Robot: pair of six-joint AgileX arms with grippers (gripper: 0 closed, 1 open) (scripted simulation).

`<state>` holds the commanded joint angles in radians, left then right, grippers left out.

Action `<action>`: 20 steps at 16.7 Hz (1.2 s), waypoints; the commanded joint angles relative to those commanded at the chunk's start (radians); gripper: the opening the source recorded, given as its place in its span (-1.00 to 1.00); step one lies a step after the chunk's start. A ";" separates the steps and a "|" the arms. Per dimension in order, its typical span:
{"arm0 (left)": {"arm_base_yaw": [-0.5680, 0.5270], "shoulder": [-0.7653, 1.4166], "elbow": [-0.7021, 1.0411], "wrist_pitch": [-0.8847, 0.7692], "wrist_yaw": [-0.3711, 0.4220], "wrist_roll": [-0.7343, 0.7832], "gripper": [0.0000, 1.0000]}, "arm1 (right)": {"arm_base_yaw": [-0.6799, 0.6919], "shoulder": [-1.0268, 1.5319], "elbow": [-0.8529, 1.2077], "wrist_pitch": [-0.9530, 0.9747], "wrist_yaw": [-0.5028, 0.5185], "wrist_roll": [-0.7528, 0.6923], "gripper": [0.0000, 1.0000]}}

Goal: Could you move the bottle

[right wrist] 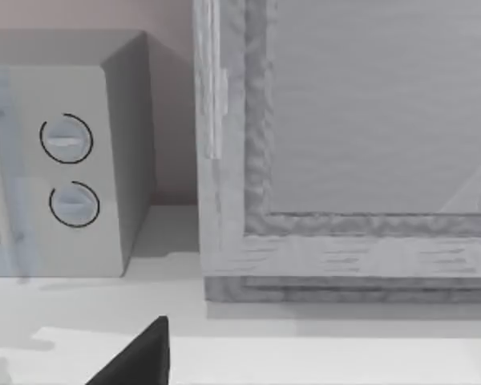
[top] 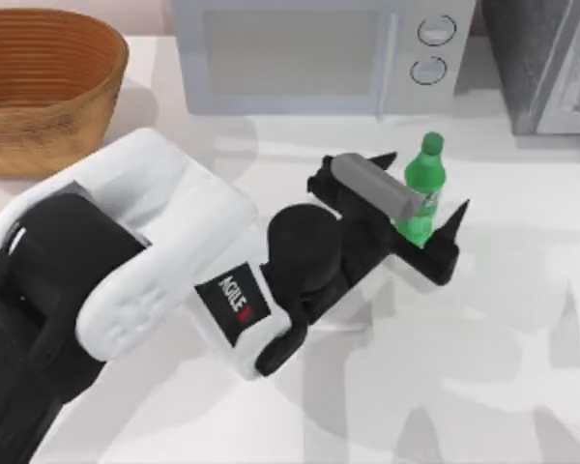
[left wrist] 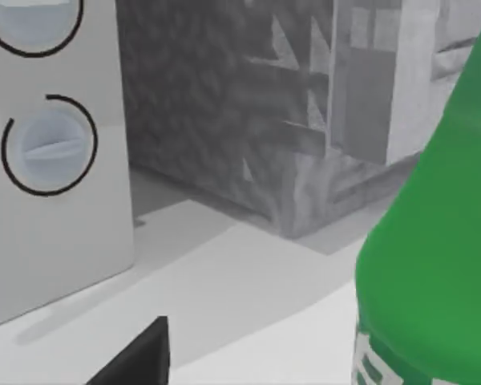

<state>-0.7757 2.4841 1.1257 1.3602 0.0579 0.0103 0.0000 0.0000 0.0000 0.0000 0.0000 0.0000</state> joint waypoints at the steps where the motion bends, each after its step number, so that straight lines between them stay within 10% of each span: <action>1: -0.001 0.009 0.033 -0.025 -0.001 0.000 1.00 | 0.000 0.000 0.000 0.000 0.000 0.000 1.00; 7: -0.002 0.018 0.070 -0.054 -0.002 0.000 1.00 | 0.000 0.000 0.000 0.000 0.000 0.000 1.00; 20: -0.002 0.018 0.070 -0.054 -0.002 0.000 -0.96 | 0.000 0.000 0.000 0.000 0.000 0.000 1.00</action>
<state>-0.7780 2.5024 1.1955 1.3061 0.0559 0.0101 0.0000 0.0000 0.0000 0.0000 0.0000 0.0000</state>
